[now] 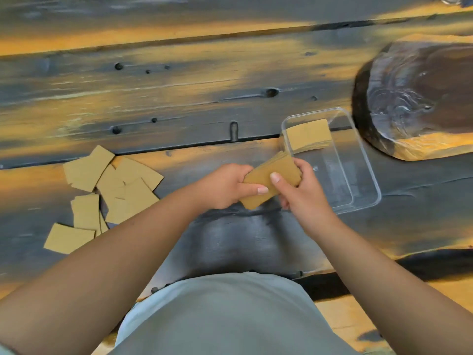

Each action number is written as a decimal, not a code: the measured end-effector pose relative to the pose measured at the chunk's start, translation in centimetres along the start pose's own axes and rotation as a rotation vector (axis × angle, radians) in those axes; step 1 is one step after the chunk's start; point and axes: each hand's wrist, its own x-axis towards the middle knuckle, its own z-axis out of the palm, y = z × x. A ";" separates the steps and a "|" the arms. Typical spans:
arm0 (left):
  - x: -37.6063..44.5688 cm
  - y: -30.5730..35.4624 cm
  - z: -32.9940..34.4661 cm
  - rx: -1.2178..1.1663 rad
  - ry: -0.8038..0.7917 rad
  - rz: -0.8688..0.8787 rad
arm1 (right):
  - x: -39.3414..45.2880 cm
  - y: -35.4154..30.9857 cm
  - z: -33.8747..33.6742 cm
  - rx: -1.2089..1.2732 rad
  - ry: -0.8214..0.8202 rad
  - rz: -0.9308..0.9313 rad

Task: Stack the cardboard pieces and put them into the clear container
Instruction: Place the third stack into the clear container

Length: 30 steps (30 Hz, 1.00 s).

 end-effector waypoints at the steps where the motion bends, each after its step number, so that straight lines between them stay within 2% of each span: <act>1: 0.5 1.0 0.6 -0.098 -0.033 -0.017 | -0.6 0.0 -0.5 0.243 0.033 0.032; 2: 1.1 1.9 1.3 -0.177 -0.063 -0.024 | -1.2 -0.1 -1.0 0.428 0.055 0.057; 3: 1.6 2.8 2.0 -0.216 -0.095 -0.013 | -1.7 0.0 -1.8 0.513 0.064 0.077; 8: 3.8 5.4 5.0 -0.070 -0.154 0.053 | -2.9 0.4 -5.5 0.391 0.085 0.148; 10: 4.5 5.8 6.7 -0.143 -0.052 0.035 | -2.8 -0.2 -6.8 0.372 0.185 0.094; 12: 4.8 5.8 8.3 -0.216 0.158 0.025 | -1.7 -0.9 -8.2 0.399 0.361 0.054; 13: 4.7 5.6 8.9 -0.134 0.256 0.049 | -0.8 -1.2 -9.0 0.408 0.455 0.054; 14: 4.5 5.2 9.5 0.047 0.300 0.097 | 0.0 -1.3 -9.6 0.394 0.529 0.065; 15: 4.3 4.6 9.8 0.260 0.287 0.170 | 1.0 -1.4 -10.0 0.359 0.577 0.083; 17: 3.8 3.5 10.3 0.668 0.161 0.327 | 2.8 -1.0 -9.9 0.281 0.603 0.134; 19: 3.7 2.5 10.7 0.978 0.031 0.396 | 4.7 -0.1 -8.9 0.242 0.610 0.208; 21: 3.9 1.8 11.1 1.064 -0.039 0.375 | 6.4 0.8 -7.9 0.260 0.637 0.322; 23: 4.1 1.4 11.3 1.056 -0.035 0.381 | 7.6 2.0 -7.5 0.287 0.671 0.438; 26: 4.3 1.0 11.4 1.052 -0.021 0.389 | 8.9 3.3 -7.4 0.291 0.561 0.565; 30: 4.3 0.9 11.5 1.050 -0.030 0.398 | 9.9 3.2 -6.5 0.447 0.553 0.646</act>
